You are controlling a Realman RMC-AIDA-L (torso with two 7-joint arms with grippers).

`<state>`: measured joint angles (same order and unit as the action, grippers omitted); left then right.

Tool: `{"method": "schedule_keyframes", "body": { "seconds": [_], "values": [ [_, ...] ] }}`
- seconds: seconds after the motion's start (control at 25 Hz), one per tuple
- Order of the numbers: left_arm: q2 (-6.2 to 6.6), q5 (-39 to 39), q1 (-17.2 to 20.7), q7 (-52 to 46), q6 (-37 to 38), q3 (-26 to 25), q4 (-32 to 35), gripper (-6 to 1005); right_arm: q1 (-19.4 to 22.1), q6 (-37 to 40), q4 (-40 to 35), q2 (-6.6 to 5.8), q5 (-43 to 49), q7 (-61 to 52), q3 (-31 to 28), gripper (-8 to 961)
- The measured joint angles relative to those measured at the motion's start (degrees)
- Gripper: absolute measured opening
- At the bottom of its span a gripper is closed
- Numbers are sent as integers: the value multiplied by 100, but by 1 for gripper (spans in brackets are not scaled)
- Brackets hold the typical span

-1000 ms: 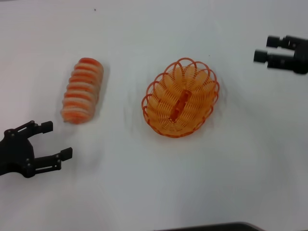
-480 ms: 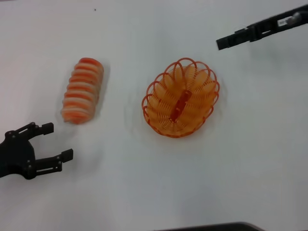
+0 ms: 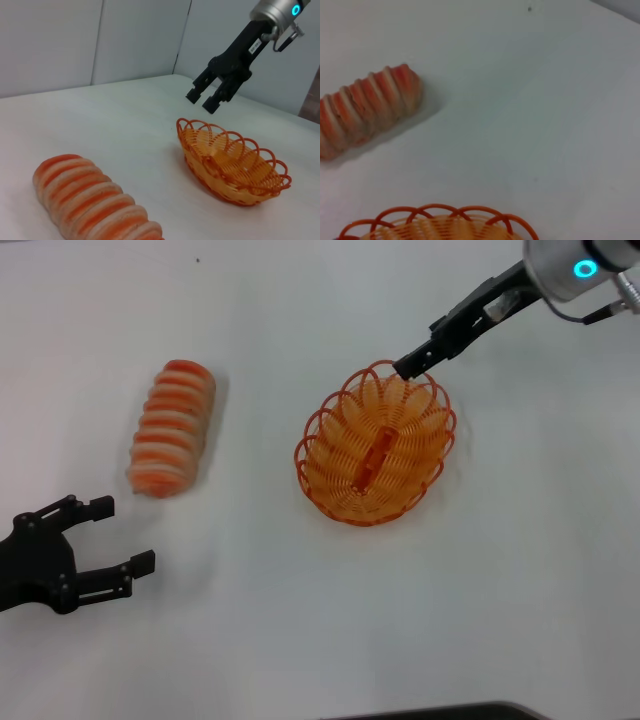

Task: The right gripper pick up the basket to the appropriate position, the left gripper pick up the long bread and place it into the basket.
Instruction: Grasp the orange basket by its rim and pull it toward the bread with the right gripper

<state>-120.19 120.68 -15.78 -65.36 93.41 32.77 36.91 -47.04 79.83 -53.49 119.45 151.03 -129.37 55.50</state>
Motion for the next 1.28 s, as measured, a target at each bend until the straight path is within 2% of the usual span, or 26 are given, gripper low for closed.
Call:
{"method": "schedule_keyframes", "body": {
  "seconds": [0.08,0.36,1.04,1.12,1.28],
  "values": [
    [-12,-3,1,8,1,-9,-4,937,26,-381,225,6,1,12,447,852],
    [-36,-7,8,86,3,-17,-9,936,39,-973,574,27,-2,68,1076,839],
    [-48,-10,14,86,73,-16,-8,936,21,-1022,751,11,-83,-26,1012,795],
    [-48,-10,14,86,80,-20,-8,936,9,-1019,820,10,-83,-19,1018,555],
    [-46,-13,2,86,105,-25,-8,936,-21,-1020,910,8,-96,-1,1017,388]
  ]
}}
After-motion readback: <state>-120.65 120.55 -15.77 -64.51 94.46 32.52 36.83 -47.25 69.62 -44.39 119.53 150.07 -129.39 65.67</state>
